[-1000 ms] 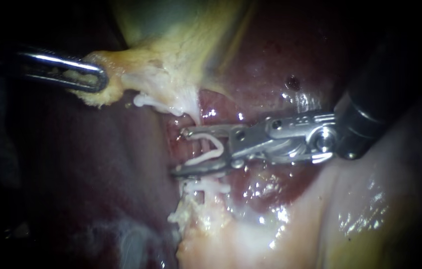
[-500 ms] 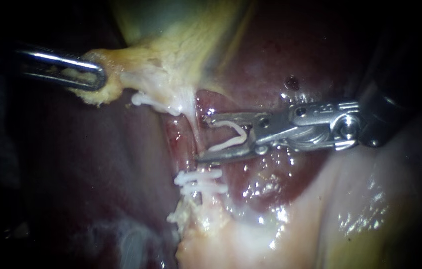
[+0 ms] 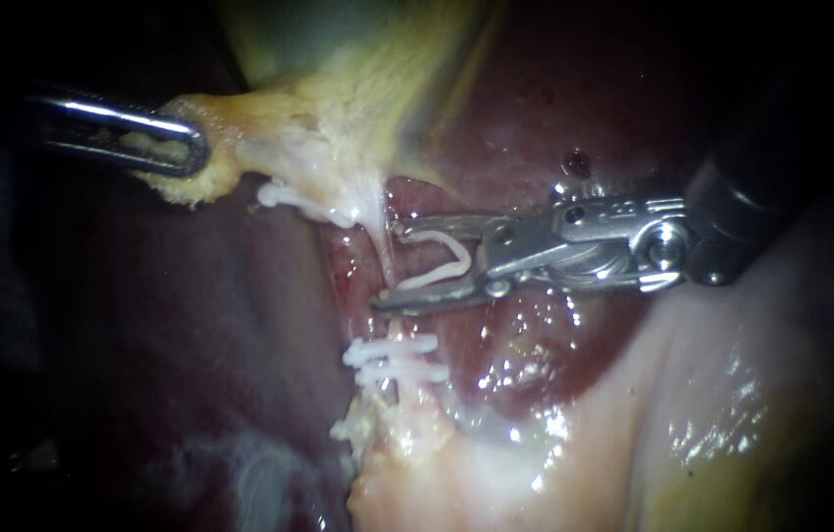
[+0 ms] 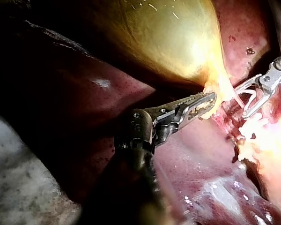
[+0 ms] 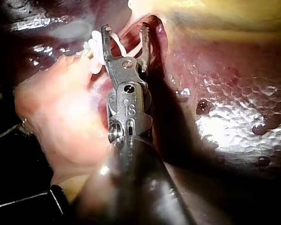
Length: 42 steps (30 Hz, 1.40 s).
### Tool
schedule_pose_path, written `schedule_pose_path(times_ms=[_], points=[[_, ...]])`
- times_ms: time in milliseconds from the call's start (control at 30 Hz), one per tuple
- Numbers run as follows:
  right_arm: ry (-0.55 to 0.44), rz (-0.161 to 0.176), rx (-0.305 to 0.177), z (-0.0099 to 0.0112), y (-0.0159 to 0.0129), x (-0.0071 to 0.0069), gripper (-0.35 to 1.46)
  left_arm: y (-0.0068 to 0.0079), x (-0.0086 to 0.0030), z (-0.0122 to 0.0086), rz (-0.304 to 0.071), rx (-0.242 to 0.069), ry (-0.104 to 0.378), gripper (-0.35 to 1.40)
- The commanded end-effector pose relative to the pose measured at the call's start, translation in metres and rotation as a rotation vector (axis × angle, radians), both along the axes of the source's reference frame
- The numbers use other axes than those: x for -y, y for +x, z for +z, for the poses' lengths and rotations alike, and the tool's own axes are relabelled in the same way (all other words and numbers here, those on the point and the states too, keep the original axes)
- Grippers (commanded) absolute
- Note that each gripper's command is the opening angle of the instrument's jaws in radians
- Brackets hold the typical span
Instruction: Clipping third clip right tube
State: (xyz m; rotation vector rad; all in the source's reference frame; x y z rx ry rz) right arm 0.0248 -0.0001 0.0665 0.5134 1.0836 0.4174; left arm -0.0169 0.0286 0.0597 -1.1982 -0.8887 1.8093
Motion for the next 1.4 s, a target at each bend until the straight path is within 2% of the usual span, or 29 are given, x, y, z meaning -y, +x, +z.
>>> schedule_pose_path(times_ms=[33, 267, 733, 1167, 1400], points=[[0.014, 0.005, -0.012, 0.0001, 0.0002, 0.0001, 0.49, 0.0, 0.0, 0.0, 0.0, 0.0, 0.0, -0.35], [0.085, 0.026, -0.075, 0.0003, 0.0016, -0.0002, 0.49, 0.0, 0.0, 0.0, 0.0, 0.0, 0.0, -0.35], [0.186, 0.026, -0.194, 0.0003, 0.003, -0.0005, 0.48, 0.0002, -0.0002, 0.0002, 0.004, 0.002, 0.001, -0.35], [0.279, 0.008, -0.336, -0.0027, 0.0036, -0.0007, 0.47, 0.0005, -0.0005, 0.0007, 0.003, 0.002, 0.0, -0.35], [0.299, 0.022, -0.331, -0.0027, 0.0038, -0.001, 0.45, 0.0005, -0.0005, 0.0007, 0.003, 0.002, 0.0, -0.35]])
